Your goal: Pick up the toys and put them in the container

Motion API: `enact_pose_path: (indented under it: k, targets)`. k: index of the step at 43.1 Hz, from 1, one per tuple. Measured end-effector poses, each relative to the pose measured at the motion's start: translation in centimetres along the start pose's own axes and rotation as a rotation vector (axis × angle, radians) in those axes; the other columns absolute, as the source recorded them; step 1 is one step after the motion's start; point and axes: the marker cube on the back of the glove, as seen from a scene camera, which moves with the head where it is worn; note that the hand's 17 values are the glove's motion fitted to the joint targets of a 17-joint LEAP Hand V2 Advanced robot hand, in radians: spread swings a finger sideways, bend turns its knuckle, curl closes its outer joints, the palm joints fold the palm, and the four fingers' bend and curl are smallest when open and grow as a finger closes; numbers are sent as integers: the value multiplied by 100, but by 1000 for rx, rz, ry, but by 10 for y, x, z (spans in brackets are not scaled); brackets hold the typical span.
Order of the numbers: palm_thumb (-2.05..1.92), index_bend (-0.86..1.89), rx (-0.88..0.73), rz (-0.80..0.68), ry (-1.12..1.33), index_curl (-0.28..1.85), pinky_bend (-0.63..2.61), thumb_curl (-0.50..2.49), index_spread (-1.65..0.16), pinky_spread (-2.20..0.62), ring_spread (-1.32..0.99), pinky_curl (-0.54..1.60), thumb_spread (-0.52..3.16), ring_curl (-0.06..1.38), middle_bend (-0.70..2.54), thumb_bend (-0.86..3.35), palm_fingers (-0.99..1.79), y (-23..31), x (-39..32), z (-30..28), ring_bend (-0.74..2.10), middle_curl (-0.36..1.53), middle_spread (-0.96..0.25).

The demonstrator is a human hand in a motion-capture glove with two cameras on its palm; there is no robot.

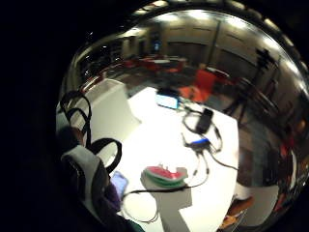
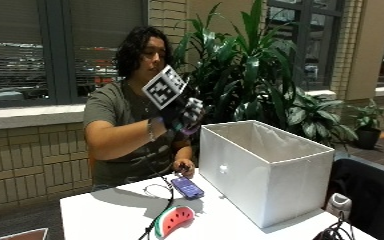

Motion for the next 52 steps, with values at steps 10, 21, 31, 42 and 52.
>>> enact_pose_path:
  k: [10, 21, 31, 42, 52]
  targets:
    - [50, 78, -11, -343, 346, 91, 102, 72, -37, -42, -34, 48, 125, 64, 97, 20, 122, -95, -101, 41, 136, 92, -36]
    - [40, 75, -289, -88, 268, 97, 106, 79, -36, -43, -33, 49, 120, 62, 95, 13, 109, -132, -137, 99, 138, 93, -34]
    - [-18, 24, -382, -107, 155, 73, 87, 49, -41, -14, -33, 42, 100, 51, 60, -15, -4, -80, -93, 58, 110, 75, -30]
    - [-9, 22, -339, 158, 378, 61, 94, 37, -44, -17, -36, 36, 101, 43, 55, -7, 36, 23, 27, 18, 109, 67, -31]
    - [9, 14, -556, 353, 380, 57, 90, 36, -43, -30, -41, 35, 123, 48, 71, 3, 68, 137, 124, 56, 125, 72, -38]
